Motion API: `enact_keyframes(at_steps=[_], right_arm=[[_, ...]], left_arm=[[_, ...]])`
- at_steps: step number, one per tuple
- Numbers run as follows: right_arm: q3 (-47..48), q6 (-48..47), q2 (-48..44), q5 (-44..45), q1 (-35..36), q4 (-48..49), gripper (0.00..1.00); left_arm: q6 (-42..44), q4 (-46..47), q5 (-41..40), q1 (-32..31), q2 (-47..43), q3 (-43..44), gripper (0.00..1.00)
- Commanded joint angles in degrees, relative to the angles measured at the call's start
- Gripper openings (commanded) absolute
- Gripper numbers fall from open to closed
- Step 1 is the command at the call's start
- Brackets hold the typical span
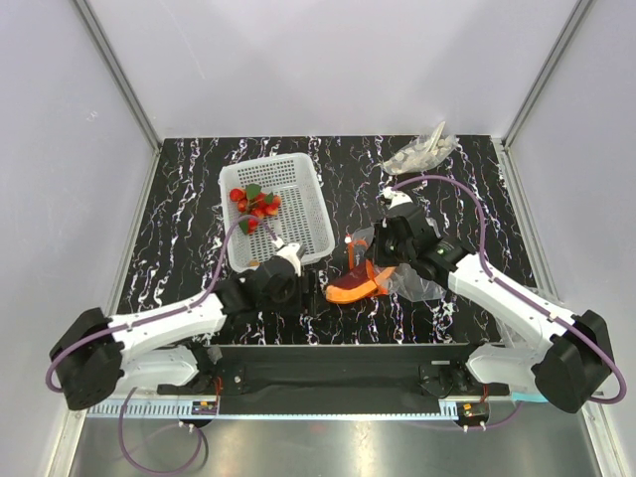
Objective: Place the food in the zip-top bag and seal the zipper
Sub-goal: Place the fake food in the zipper food storage bag.
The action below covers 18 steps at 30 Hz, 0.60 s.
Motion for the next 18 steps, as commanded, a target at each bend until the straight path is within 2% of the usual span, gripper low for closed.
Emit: enact_keyframes(at_steps=[1,4,8,13,18], right_arm=[[0.09,-0.52,-1.84,-0.15,-0.45,2.19,0.0],[0.53,-0.96,-2.1,-0.24,-0.36,1.57,0.0],[0.8,-0.79,-2.54,-0.42,-0.36,1.3,0.0],[0.27,-0.26,-2.81,-1.21,-0.36,1.48,0.0],[0.27,-0.35,-2.02,-1.82,-0.36,0.34,0.0]], left_arm=[[-3.39,13.12,-3.01,-0.47,5.55,0.03,0.75],[-3.48,17.17,-3.45,-0.47,10.13,1.08,0.71],[-4.88,21.73,-3.98,-0.47,17.34,2.31,0.71],[-6.99,28.95,-5.74,-0.47,20.25,1.87,0.68],[-5.24,34.23,-5.04,-0.47,23.32,5.03,0.4]])
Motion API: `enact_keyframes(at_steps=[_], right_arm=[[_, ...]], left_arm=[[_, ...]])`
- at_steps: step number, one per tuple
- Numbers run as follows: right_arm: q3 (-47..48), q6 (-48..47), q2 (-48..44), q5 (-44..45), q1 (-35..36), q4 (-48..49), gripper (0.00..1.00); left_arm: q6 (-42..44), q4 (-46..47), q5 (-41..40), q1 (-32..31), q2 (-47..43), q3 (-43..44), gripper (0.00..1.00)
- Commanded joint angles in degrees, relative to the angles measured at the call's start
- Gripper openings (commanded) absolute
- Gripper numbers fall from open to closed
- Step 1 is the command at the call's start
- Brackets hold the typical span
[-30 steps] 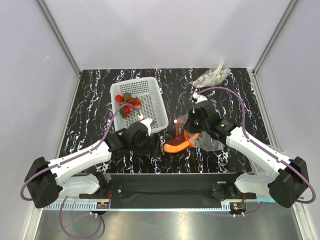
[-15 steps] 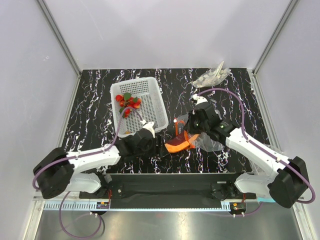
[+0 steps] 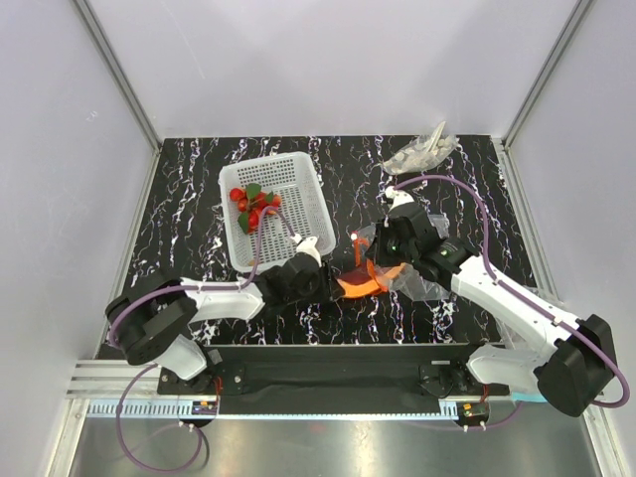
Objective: Place the food in the zip-top bag and seal the zipper
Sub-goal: Place the fake food in the zipper food storage bag.
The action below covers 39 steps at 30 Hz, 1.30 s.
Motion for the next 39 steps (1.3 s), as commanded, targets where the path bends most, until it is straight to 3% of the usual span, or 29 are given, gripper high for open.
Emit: enact_keyframes(at_steps=[1,3,10,18,24,30,39], right_arm=[[0.34,0.05,-0.51,-1.28,-0.23,0.23,0.0],[0.42,-0.04,-0.6,-1.28,-0.23,-0.21,0.0],[1.13,-0.22,-0.77,-1.1,-0.23,-1.53,0.0],[3.76,1.01,-1.12,-5.58,0.12,-3.11,0.0],[11.49,0.57,-2.44,-7.6,1.35,-8.56,0.0],[16.94,0.13,-5.16,-4.18,1.35,-11.2,0.0],[9.31,6.72,-6.92,-5.06,1.0,-1.98,0.0]], left_arm=[[1.1,9.09,-1.15,-0.29,2.02,4.95,0.38],[1.63,9.88,0.0,-0.38,2.72,6.88,0.3],[2.07,13.75,0.79,-0.82,3.96,7.33,0.2],[3.04,14.72,0.44,-0.91,4.48,9.96,0.19],[6.55,5.86,-2.37,-0.91,0.62,16.11,0.18],[11.47,-6.54,-5.98,-0.82,-8.86,22.87,0.18],[13.93,-16.47,-8.52,0.05,-15.63,26.05,0.18]])
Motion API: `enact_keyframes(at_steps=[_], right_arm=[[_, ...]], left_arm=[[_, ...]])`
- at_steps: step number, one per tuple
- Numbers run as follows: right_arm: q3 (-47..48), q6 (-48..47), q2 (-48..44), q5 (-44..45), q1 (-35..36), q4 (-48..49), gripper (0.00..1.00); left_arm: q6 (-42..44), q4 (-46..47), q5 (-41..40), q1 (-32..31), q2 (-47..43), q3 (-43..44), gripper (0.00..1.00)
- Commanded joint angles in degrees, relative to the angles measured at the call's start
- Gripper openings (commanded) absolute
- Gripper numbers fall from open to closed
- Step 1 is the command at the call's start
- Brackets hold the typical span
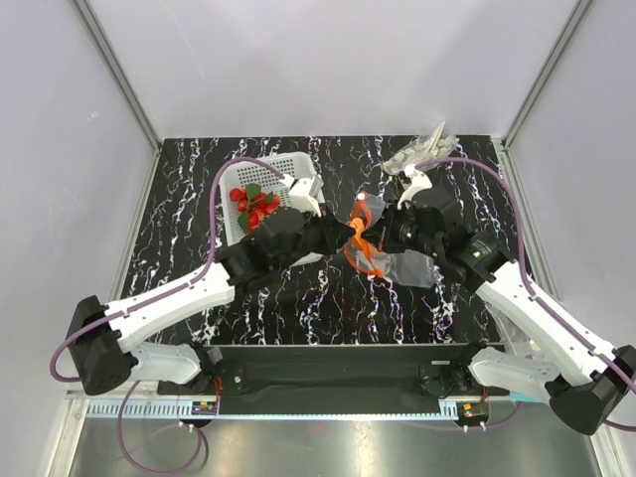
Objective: Place the food in the zip-top bag and seal the zipper
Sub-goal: Place the fake food in the zipper food storage bag.
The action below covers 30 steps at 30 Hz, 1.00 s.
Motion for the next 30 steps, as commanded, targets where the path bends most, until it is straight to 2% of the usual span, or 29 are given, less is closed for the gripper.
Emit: enact_keyframes(at_steps=[1,7,9,12,14,19,24,30], right_arm=[[-5.35,4.51,-0.91,-0.03,0.3,6.28,0.0],[-13.36,11.89,-4.95,-2.22,-0.13,18.68,0.0],[-13.99,12.7,-5.48,-2.14,-0.4,19.4,0.0],[-14.6,13.14,-6.54,-0.04,-0.75,18.26,0.0],[-15.92,13.75,-7.68,0.59,-1.45,18.26,0.0],[-15.58,13.32,-6.99,1.56,-1.98,16.33,0.0],[-14.52,12.53,-5.49,0.16,-1.89,16.68,0.0],[-11.98,10.42,-1.1,-2.13,-1.9,13.18,0.0]], left_arm=[[2.61,-4.85,-3.41,0.62,-3.18,1.7,0.18],[2.8,-4.7,-1.14,0.8,-0.73,1.53,0.16],[2.36,-3.37,-0.17,0.8,0.24,-0.05,0.15],[0.95,-1.61,2.12,0.8,2.17,-3.64,0.15],[-1.33,4.0,4.75,0.8,3.58,-6.46,0.14],[-5.11,10.59,6.52,0.01,7.88,-12.0,0.12],[-5.38,14.03,7.66,-1.31,11.13,-11.4,0.15],[-4.33,13.43,9.42,-1.66,10.0,-9.29,0.17]])
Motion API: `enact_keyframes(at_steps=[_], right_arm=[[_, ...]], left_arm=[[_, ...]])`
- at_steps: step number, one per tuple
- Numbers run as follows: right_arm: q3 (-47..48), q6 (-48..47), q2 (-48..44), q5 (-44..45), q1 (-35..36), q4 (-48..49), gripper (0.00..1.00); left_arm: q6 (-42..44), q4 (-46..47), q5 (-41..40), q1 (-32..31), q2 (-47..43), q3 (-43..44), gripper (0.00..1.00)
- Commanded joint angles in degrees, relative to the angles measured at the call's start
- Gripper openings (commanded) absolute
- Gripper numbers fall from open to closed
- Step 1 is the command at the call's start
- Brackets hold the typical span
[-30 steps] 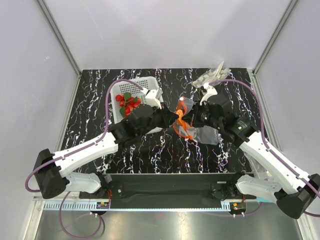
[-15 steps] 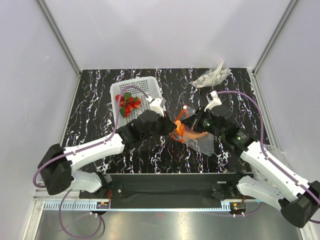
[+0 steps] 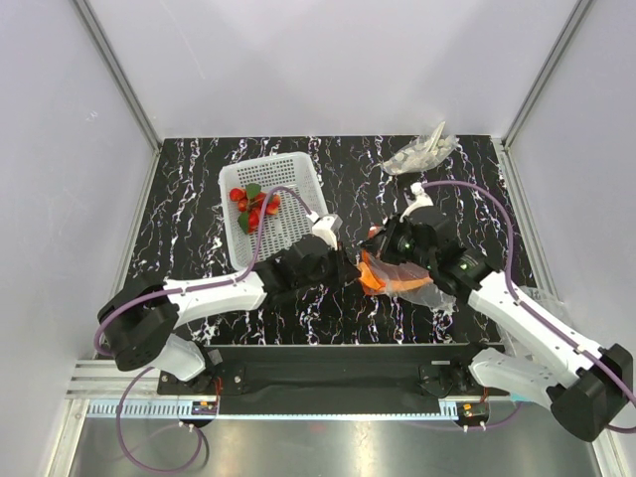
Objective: Place the food in the zip-top bag and seal the zipper
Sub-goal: Place the fake food in the zipper food storage bag.
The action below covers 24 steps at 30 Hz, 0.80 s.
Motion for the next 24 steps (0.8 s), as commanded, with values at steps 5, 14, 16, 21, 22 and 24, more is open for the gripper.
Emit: enact_keyframes(at_steps=[5,14,16,21,22,24], right_arm=[[4.97,-5.64,3.62,2.09,-0.12,-6.34,0.24],[14.19,-13.73,4.75,11.31,-0.04,-23.29,0.57],[17.88,-16.36,6.77,13.17,-0.04,-26.11,0.61],[31.39,-22.68,17.81,20.11,-0.04,-35.15,0.7],[33.34,-23.66,19.94,20.3,-0.04,-36.31,0.73],[37.92,-26.12,25.05,20.56,-0.04,-38.34,0.81]], left_arm=[[2.13,1.72,-1.48,-0.33,-2.6,2.36,0.15],[2.04,4.0,-1.05,-0.33,-0.58,-0.19,0.14],[2.39,4.61,-0.78,-0.33,-0.4,-0.19,0.14],[3.45,4.53,-1.04,-0.33,-0.49,-0.1,0.13],[3.54,4.44,-1.04,-0.33,-0.58,-0.01,0.13],[3.89,4.44,-1.22,-0.33,-0.67,-0.01,0.13]])
